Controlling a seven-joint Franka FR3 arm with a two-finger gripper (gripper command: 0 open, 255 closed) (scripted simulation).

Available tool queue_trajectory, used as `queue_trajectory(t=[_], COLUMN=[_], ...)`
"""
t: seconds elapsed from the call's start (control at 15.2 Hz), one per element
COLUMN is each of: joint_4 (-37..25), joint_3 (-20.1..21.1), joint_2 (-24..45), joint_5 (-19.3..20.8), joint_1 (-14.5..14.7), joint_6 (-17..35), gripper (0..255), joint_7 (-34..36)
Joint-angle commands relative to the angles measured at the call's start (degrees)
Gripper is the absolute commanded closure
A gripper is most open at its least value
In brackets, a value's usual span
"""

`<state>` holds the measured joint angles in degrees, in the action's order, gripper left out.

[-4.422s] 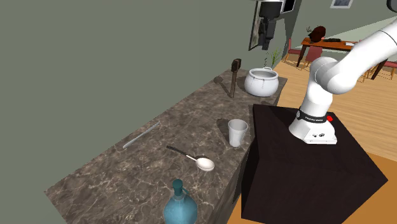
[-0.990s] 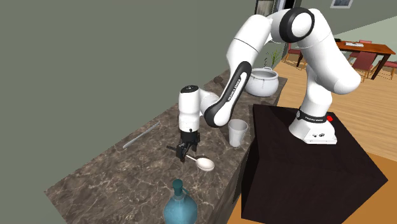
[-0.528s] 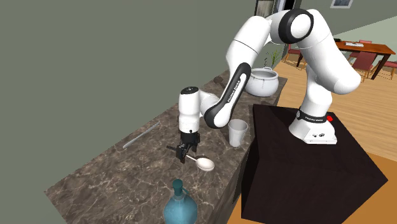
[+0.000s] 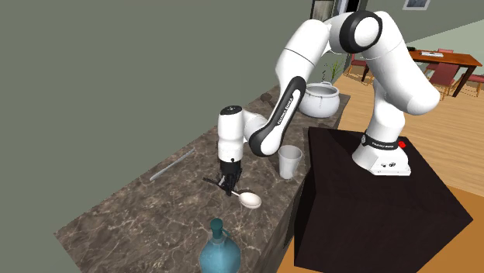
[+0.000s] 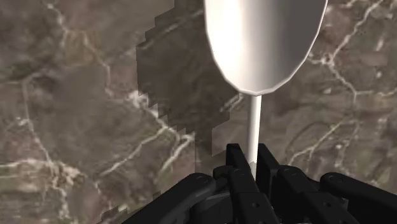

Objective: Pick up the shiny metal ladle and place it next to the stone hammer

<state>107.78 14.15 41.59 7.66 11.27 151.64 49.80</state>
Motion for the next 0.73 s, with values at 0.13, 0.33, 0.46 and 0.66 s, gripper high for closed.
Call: queue_trajectory(t=[0.13,0.33,0.46,0.66], joint_4=[0.2,0.8,1.2,1.6], joint_3=[0.2,0.7,1.0,1.5], joint_2=[-0.7,-2.6,-3.9,-5.8], joint_5=[-0.1,-0.5,-0.8,-1.3], joint_1=[-0.1,-0.5,-0.8,-1.2], joint_6=[-0.4,-1.8,-2.8,-4.2], gripper=[255,255,255,255], joint_7=[0.0,-0.2,-0.3,-0.4])
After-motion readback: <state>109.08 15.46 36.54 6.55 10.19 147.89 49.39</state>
